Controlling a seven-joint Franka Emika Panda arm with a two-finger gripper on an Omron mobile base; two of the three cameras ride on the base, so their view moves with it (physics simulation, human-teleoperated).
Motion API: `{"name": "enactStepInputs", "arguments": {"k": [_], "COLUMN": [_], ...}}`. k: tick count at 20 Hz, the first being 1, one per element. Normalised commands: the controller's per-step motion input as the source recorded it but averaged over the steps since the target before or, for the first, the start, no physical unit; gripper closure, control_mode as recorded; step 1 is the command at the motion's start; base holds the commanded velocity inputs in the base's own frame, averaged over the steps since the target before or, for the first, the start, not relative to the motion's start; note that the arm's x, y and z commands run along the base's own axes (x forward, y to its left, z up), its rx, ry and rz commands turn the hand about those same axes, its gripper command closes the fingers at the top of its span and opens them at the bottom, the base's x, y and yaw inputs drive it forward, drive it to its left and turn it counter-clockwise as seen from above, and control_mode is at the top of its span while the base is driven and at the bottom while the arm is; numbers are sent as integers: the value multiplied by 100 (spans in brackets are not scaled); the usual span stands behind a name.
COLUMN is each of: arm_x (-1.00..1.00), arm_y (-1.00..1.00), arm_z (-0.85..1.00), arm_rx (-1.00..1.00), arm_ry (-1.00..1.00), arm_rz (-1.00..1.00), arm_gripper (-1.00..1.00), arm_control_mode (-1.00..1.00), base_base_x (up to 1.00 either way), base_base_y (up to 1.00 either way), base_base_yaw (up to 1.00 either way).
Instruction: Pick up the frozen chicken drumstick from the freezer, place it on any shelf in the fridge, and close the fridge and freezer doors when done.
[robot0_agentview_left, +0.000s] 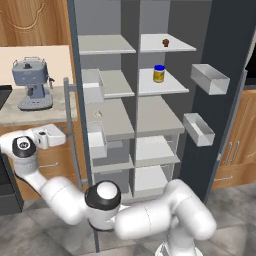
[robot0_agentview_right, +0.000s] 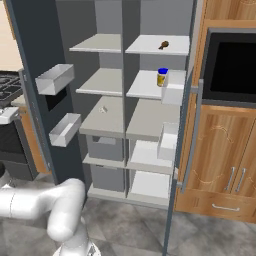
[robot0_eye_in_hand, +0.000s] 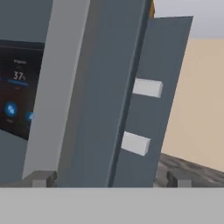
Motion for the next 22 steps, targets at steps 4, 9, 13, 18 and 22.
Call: {"name": "enactStepInputs", "arguments": {"k": [4,9,13,18,22], "arm_x": [40,27,3,13,53], "arm_y": [13,-40,-80,-94,-82], "arm_z": [-17,-8,0,-5,-3], "arm_rx": [-5,-1,0,0,0], "arm_ry": [0,0,0,0,0], "arm_rz": [0,0,0,0,0], "arm_gripper": [-100,-100,-100,-100,-100], "arm_control_mode": [-100,-100,-100,-100,-100], "base_base_x": [0,0,0,0,0], "base_base_y": [0,0,0,0,0], "base_base_yaw": [0,0,0,0,0]}}
